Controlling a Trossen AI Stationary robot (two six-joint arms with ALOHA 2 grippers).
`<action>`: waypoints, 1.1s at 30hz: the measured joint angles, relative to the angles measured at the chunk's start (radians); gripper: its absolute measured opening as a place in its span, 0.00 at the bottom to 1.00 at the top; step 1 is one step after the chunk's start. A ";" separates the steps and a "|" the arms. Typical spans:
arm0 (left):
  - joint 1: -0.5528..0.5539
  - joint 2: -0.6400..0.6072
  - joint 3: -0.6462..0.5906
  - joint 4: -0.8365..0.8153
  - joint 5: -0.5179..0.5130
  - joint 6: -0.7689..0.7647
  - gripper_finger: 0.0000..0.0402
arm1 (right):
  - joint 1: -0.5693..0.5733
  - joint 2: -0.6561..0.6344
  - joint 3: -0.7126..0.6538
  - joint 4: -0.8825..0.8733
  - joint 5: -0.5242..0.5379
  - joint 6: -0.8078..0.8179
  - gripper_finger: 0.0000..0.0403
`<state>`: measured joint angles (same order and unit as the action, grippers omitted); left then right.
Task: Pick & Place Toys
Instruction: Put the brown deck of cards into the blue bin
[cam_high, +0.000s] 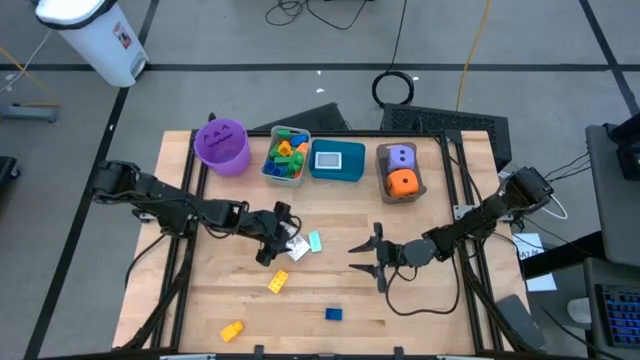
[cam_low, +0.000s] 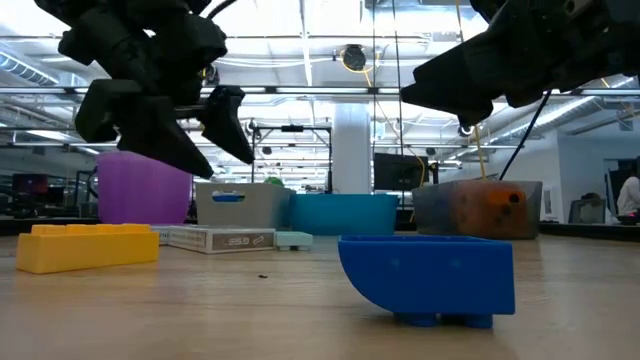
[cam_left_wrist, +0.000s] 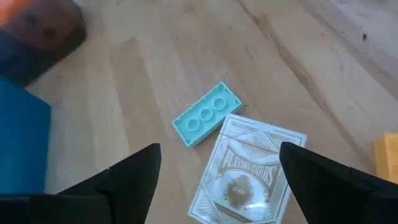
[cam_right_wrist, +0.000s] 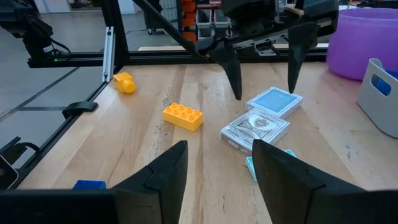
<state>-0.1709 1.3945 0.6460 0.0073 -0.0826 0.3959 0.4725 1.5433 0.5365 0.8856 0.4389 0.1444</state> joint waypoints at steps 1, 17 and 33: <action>-0.001 0.001 0.000 -0.003 -0.003 0.024 0.84 | 0.000 0.000 0.000 0.000 0.000 0.000 0.42; -0.006 0.140 0.002 0.040 0.072 0.107 0.84 | 0.000 0.000 0.000 -0.016 0.000 0.000 0.42; 0.073 0.304 0.187 -0.164 0.136 0.124 0.84 | 0.000 0.000 0.000 -0.033 0.000 0.011 0.42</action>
<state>-0.0984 1.6984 0.8330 -0.1566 0.0531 0.5195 0.4728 1.5433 0.5365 0.8529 0.4389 0.1557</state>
